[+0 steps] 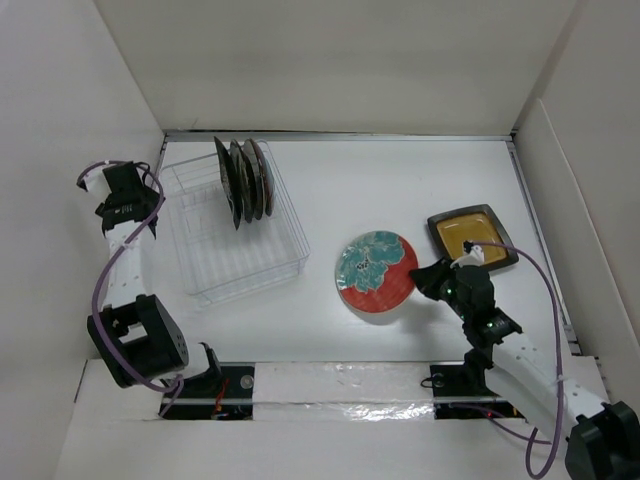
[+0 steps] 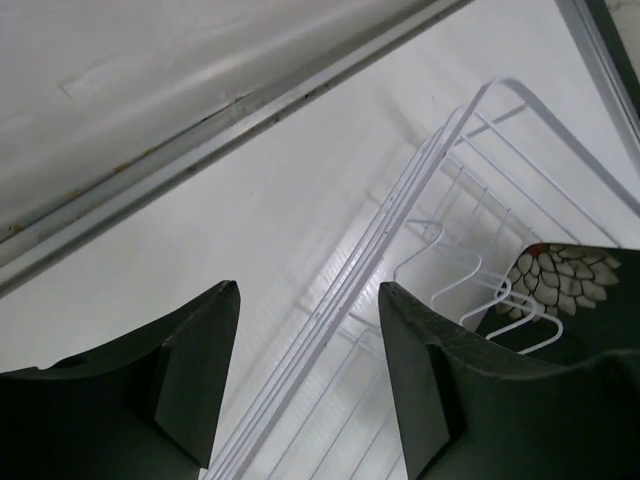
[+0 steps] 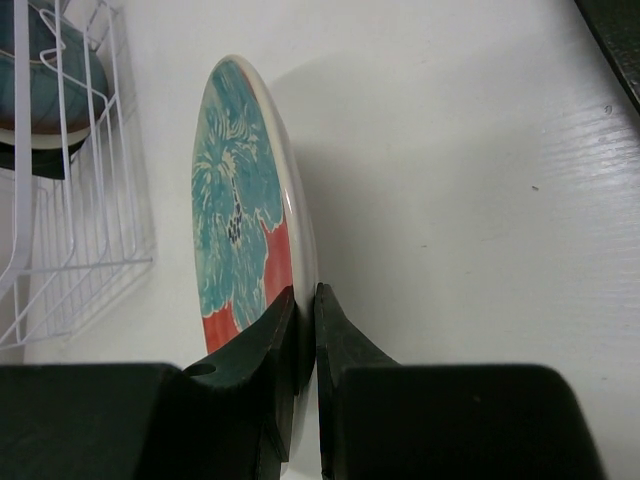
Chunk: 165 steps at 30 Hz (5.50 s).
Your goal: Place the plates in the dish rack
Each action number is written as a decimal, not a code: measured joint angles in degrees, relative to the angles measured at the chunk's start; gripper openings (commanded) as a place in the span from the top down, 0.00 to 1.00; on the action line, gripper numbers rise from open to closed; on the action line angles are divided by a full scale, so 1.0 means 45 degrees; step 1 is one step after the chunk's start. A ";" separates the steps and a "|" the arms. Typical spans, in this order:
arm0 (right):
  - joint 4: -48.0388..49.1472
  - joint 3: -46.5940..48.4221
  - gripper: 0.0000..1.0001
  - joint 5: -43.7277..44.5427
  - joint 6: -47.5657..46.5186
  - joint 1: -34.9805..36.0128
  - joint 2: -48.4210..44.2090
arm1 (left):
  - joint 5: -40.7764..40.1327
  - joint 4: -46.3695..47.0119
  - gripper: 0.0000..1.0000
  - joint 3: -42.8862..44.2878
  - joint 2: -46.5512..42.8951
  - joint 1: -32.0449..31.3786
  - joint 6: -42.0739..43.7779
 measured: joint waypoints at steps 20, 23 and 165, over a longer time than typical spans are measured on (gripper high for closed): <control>0.0146 0.0107 1.00 0.0505 -0.0607 0.0471 0.0126 | 0.1375 0.0797 1.00 -0.0481 0.2856 -0.0981 0.2137; 0.0170 0.0325 1.00 0.0253 -0.0631 0.0301 0.0486 | 0.1705 0.0797 1.00 -0.0529 0.2807 -0.1307 0.2900; 0.1501 2.3421 0.54 1.0414 -1.1604 0.9180 1.9943 | 0.0515 0.0607 0.77 -0.3109 -0.8485 -0.6144 0.0942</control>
